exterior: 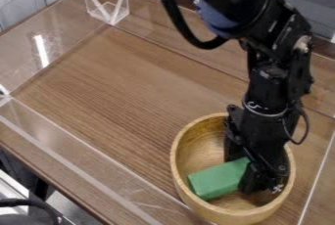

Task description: Remove the green block from inside the brown bowl and put it on the table

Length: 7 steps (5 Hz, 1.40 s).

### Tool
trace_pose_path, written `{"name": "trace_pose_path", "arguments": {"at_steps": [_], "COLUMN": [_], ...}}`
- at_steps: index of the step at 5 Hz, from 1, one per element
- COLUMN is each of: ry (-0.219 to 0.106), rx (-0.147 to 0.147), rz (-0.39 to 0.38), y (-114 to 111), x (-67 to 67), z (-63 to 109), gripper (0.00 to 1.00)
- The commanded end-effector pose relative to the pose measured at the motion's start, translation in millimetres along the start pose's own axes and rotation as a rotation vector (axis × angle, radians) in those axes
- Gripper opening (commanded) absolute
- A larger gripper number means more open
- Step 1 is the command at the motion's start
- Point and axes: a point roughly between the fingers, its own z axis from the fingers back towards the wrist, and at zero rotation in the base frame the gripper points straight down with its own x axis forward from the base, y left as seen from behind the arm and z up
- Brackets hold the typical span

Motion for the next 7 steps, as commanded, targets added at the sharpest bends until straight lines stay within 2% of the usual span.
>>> {"name": "trace_pose_path", "arguments": {"at_steps": [1, 7], "ry": [-0.019, 0.017], "rx": [-0.004, -0.04], "rz": [0.023, 0.115], "y": [-6, -18], "x": [-0.5, -9.4], "z": [11.8, 28.1], "gripper": [0.0, 0.0]}}
